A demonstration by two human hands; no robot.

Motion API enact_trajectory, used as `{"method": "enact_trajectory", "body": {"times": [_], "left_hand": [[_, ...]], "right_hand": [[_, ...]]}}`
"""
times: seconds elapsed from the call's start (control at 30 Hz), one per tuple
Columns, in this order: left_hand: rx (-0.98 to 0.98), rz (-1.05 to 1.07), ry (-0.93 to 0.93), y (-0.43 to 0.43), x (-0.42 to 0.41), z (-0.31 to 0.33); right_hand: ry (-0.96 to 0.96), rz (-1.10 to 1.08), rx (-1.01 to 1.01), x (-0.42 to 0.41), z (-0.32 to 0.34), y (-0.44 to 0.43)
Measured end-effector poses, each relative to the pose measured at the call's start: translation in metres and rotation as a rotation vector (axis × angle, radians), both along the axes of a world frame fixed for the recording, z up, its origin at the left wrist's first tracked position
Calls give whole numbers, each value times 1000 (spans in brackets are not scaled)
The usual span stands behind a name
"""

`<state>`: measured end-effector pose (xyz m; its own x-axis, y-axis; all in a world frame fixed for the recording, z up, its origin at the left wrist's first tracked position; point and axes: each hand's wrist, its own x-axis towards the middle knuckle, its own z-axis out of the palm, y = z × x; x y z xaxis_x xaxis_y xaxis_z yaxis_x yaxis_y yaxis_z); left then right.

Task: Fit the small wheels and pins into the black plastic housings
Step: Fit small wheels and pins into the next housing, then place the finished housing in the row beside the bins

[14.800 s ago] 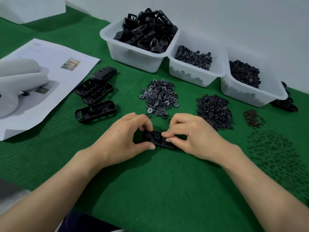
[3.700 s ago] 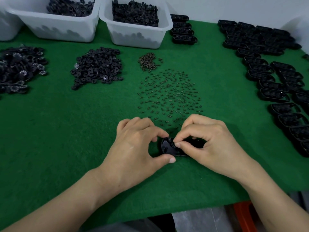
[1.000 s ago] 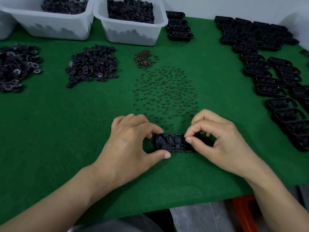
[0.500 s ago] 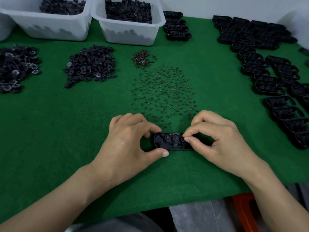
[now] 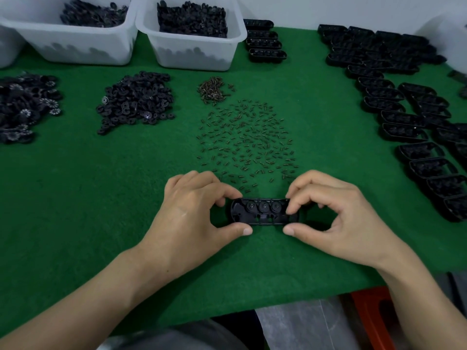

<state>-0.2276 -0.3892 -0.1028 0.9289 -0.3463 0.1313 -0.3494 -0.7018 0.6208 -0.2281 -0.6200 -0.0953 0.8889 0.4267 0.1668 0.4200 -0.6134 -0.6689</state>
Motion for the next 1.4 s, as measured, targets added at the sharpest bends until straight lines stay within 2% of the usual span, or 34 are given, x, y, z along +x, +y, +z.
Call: {"method": "enact_trajectory", "body": {"times": [0.17,0.4,0.57,0.7,0.97,1.4], "left_hand": [[-6,-6,-26,1,4,4],[-43,50,-54,-12,49,27],[-215,107,17,-38,108,36],[-358,135,169,-59,156,32],[-447,239,418,-78,243,20],[-498,244,400,-82,258,1]], "right_hand": [[-97,15,-43,0,-1,5],[-241,-79,-72,38,9,2],[-319,-214,-101,100,17,-9],[-323,-305,-110,159,16,-17],[-230,-372,-96,255,-6,-20],[-250,-396,-118,273,-14,-19]]}}
